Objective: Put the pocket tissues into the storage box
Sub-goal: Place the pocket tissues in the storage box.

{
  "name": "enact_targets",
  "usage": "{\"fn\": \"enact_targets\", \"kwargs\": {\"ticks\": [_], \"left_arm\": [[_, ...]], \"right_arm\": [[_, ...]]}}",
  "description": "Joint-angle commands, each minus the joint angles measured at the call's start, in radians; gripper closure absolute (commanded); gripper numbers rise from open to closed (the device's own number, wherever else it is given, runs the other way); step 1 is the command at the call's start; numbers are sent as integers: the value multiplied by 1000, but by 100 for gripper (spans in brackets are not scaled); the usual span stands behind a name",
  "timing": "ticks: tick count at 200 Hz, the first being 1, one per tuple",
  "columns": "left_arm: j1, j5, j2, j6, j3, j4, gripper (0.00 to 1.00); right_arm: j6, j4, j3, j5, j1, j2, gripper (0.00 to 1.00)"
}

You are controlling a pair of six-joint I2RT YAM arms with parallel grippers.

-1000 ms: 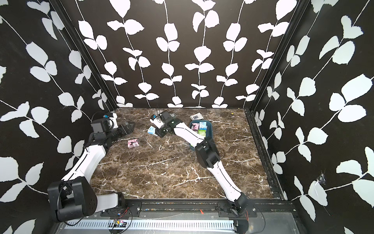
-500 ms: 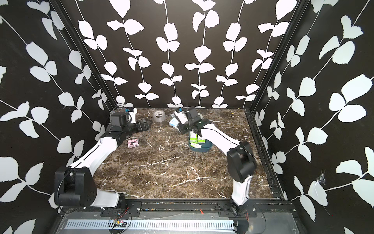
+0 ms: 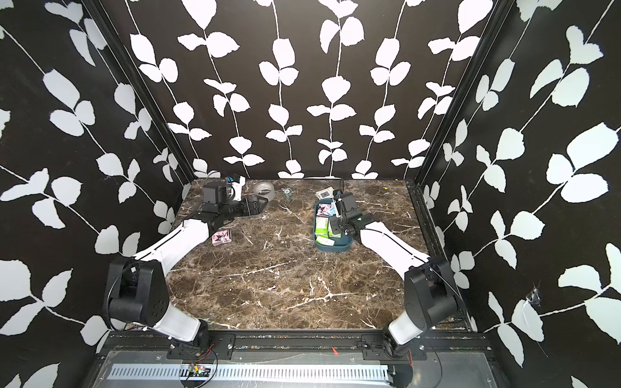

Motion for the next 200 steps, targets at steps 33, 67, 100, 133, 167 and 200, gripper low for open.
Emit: {"fn": "enact_targets", "kwargs": {"ticks": [33, 67, 100, 133, 167, 200], "left_arm": [[-4, -11, -22, 47, 8, 3, 1], [-4, -2, -7, 33, 6, 16, 1], [-5, -1, 0, 36, 8, 19, 1], [-4, 1, 5, 37, 6, 21, 1], [-5, -1, 2, 40, 2, 21, 1], [-4, -7, 2, 53, 3, 14, 1]], "right_arm": [[80, -29, -68, 33, -5, -13, 78], [113, -36, -139, 0, 22, -73, 79], [127, -75, -168, -2, 58, -111, 78], [155, -78, -179, -38, 64, -91, 77], [192, -103, -141, -69, 64, -22, 77], [213, -121, -115, -93, 64, 24, 75]]}}
